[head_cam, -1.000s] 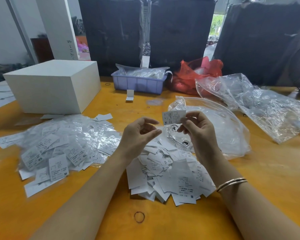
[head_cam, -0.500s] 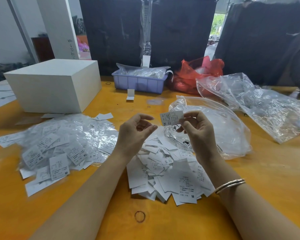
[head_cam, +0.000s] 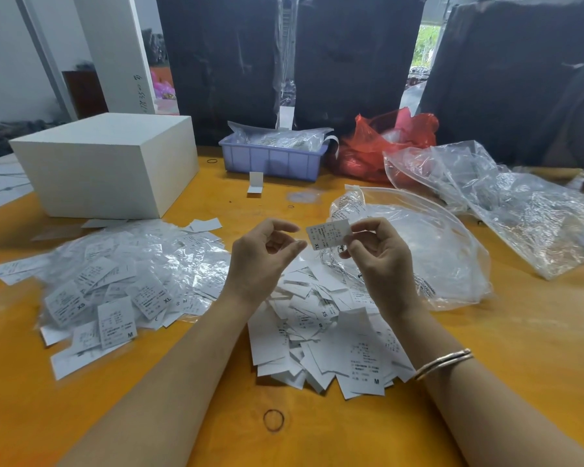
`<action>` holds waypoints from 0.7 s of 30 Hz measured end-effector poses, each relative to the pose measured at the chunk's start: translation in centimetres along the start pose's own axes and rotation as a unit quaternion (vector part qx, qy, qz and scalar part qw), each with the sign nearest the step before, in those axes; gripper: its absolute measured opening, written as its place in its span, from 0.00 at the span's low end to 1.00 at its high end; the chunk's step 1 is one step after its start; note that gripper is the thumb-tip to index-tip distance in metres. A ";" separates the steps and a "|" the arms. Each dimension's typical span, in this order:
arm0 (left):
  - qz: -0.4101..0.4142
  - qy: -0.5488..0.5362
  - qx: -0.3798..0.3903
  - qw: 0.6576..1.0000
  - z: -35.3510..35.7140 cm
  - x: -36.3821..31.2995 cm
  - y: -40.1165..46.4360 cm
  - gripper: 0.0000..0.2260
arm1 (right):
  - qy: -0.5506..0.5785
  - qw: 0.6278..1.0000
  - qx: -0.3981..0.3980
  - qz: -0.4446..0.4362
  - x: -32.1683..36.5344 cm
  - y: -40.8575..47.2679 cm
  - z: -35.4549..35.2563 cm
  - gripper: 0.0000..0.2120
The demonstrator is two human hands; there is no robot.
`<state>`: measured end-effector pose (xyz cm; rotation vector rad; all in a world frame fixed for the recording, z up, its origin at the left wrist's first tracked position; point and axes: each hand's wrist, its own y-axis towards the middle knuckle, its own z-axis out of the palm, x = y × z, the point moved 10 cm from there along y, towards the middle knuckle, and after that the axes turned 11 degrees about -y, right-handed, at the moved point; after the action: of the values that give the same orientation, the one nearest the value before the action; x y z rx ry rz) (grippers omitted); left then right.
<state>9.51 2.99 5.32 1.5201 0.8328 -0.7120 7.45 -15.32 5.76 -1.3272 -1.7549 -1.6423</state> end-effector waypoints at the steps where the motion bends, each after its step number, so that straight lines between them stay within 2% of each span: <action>1: 0.000 -0.002 0.002 1.000 0.0 0.0 0.0 0.09 | -0.009 1.000 0.002 -0.006 0.1 0.0 0.0 0.12; 7: -0.025 -0.026 0.019 0.999 0.3 0.9 0.2 0.06 | -0.037 0.998 0.048 -0.003 -0.2 -0.2 1.0 0.12; 10: -0.041 -0.036 0.051 0.997 1.2 1.4 0.1 0.05 | -0.046 0.996 0.076 0.013 -0.6 -0.2 1.8 0.08; 14: -0.070 -0.068 0.066 0.993 1.8 1.9 -0.2 0.03 | -0.066 0.995 0.077 0.010 -0.7 -0.6 2.3 0.07; 17: -0.077 -0.087 0.064 0.991 1.9 2.0 -0.4 0.02 | -0.143 0.986 0.078 -0.035 0.0 -1.0 3.2 0.02; 21: -0.097 -0.068 0.013 0.993 0.7 2.7 -0.2 0.04 | -0.236 0.958 0.106 -0.127 1.2 -1.9 4.4 0.09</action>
<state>10.83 2.63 2.94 1.4096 0.8777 -0.9611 6.67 -10.59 4.63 -1.5289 -2.3914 -1.2695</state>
